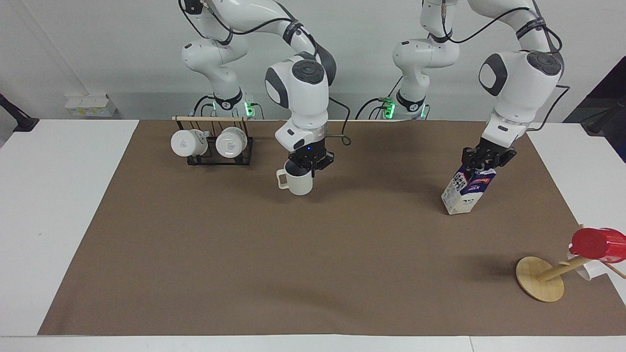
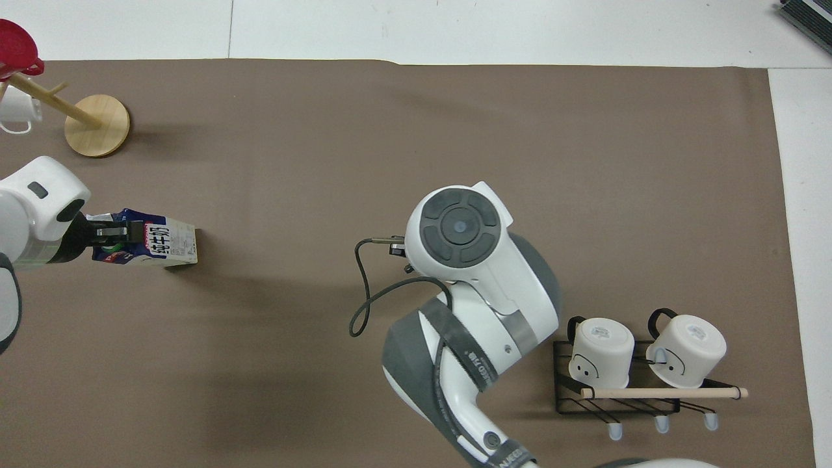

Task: Place cup and milk on table
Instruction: 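Carry the white mug toward the table center with the right gripper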

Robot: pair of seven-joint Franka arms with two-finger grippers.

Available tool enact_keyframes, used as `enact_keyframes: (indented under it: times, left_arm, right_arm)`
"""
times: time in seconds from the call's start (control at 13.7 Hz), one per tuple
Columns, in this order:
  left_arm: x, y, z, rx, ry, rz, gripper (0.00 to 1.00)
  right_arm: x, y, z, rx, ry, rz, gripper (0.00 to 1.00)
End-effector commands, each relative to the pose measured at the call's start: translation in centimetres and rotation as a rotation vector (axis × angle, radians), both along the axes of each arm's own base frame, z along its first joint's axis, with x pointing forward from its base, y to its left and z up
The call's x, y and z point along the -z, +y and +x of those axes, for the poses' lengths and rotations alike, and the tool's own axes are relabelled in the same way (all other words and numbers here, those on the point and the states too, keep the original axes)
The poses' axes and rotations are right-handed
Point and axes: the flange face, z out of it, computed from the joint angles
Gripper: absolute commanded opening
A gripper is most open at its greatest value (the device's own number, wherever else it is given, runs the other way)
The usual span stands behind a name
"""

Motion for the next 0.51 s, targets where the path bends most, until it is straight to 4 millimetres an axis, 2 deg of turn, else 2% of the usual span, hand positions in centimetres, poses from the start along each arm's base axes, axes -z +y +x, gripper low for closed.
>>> enact_keyframes:
  times: [0.0,0.29,0.44]
  left_arm:
    - [-1.4,-0.1,0.8,-0.021,0.000,-0.042,0.53]
    - [-2.2,-1.1,0.9,-0.042,0.012,-0.100,0.53]
    - [-2.6,-2.7,0.9,-0.068,0.016,-0.107,0.53]
  right_arm:
    - [2.9,3.9,1.4,0.039,-0.037,0.016,0.00]
    - [3.1,4.0,1.3,0.096,-0.038,0.019,0.00]
    - [4.4,5.1,0.7,0.120,-0.036,0.019,0.00]
